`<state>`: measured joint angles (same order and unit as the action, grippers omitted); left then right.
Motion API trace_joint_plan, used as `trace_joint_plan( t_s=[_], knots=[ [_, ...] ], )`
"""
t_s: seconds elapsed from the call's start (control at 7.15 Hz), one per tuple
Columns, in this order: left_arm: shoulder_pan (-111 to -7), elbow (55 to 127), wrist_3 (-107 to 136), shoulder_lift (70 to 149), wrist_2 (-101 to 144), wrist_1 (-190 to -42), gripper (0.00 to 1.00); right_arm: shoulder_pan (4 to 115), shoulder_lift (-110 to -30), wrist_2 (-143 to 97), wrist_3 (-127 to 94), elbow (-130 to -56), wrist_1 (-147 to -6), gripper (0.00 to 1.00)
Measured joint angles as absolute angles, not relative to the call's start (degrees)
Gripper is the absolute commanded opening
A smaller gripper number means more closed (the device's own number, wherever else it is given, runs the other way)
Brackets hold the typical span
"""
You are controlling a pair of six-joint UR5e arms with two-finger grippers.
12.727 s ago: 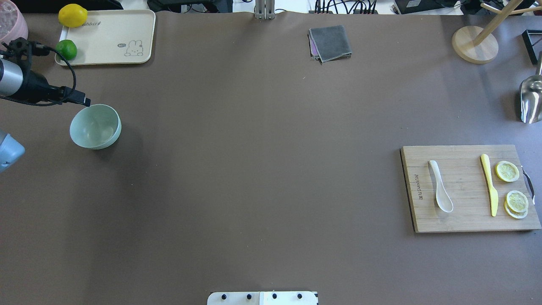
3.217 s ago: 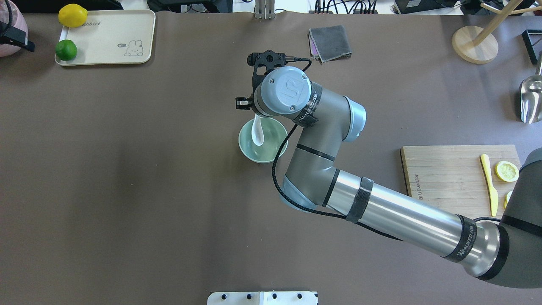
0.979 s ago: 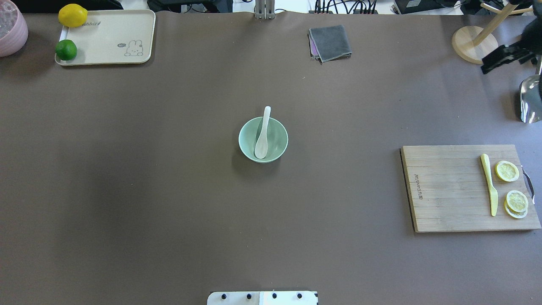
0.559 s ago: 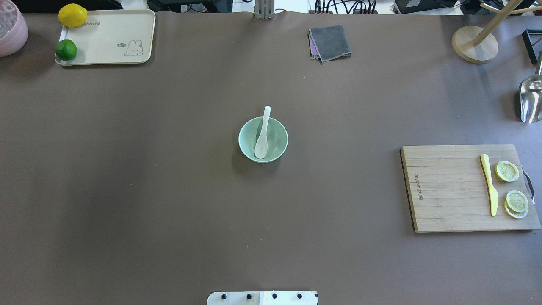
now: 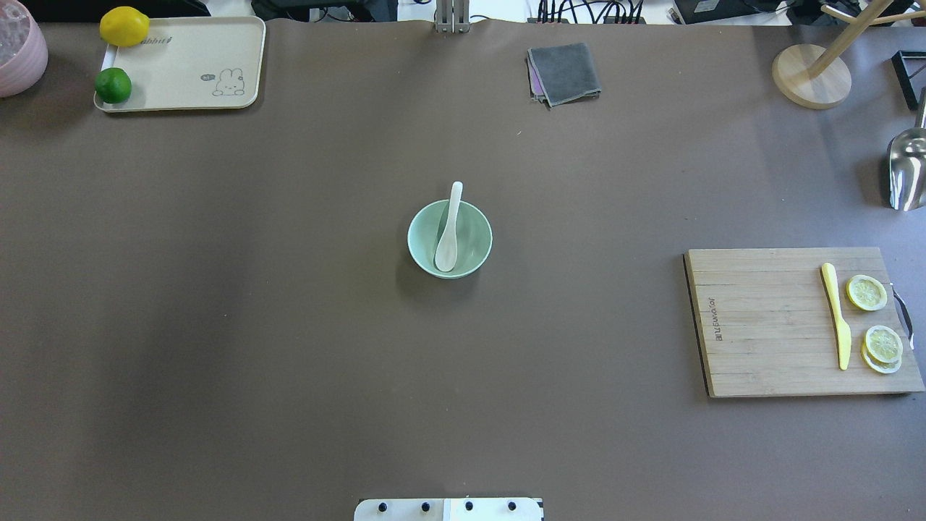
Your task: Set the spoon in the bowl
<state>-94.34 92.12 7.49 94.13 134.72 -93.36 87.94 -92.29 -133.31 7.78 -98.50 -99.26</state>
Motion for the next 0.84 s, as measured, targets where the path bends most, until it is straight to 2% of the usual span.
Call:
trace_joint_plan(
  t_s=[0.84],
  knots=[
    [-90.0, 92.0, 7.6, 94.1, 134.7, -94.2, 0.98, 88.6, -92.9, -134.2, 7.6, -98.5, -99.3, 1.00]
  ],
)
